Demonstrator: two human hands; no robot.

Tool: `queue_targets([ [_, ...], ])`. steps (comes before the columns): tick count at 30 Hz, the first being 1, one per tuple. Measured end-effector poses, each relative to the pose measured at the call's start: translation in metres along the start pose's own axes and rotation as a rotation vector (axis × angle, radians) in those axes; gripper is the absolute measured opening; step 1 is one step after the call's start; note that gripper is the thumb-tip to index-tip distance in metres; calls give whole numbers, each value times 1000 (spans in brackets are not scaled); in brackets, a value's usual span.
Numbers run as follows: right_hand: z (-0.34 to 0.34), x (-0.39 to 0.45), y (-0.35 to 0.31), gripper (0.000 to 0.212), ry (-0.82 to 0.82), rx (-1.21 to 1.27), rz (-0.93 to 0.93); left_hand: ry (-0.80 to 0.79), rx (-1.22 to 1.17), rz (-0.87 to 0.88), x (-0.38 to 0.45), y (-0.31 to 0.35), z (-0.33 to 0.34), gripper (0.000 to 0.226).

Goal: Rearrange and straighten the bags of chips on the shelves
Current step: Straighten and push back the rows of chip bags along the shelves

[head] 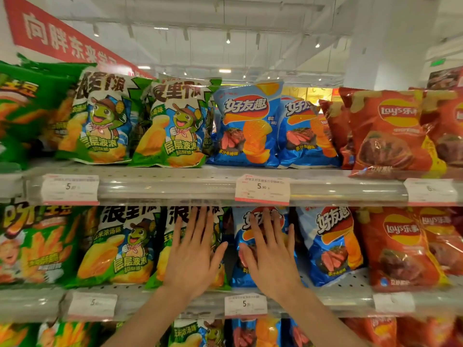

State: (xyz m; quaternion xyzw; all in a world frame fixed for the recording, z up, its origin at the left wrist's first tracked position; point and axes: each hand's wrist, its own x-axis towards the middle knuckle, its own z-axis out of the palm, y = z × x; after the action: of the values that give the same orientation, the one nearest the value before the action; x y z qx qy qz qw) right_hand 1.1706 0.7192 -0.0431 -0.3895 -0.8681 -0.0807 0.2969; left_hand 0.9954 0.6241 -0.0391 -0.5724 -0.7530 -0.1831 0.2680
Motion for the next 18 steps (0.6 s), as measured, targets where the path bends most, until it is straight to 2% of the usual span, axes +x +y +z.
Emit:
queue_targets([
  [5, -32, -10, 30, 61, 164, 140, 15, 124, -217, 67, -3, 33, -15, 61],
  [8, -50, -15, 67, 58, 278, 199, 134, 160, -401, 124, -2, 68, -19, 47],
  [10, -57, -19, 98, 54, 322, 229, 233, 122, -509, 135, 0, 96, -20, 38],
  [12, -65, -21, 130, 52, 269, 277, 343, 29, -598, 108, 5, 126, -20, 32],
  [14, -74, -21, 156, 52, 138, 303, 390, -73, -657, 62, 12, 155, -15, 33],
  [18, -78, -19, 183, 67, -148, 323, 410, -186, -886, -21, 32, 202, -2, 54],
])
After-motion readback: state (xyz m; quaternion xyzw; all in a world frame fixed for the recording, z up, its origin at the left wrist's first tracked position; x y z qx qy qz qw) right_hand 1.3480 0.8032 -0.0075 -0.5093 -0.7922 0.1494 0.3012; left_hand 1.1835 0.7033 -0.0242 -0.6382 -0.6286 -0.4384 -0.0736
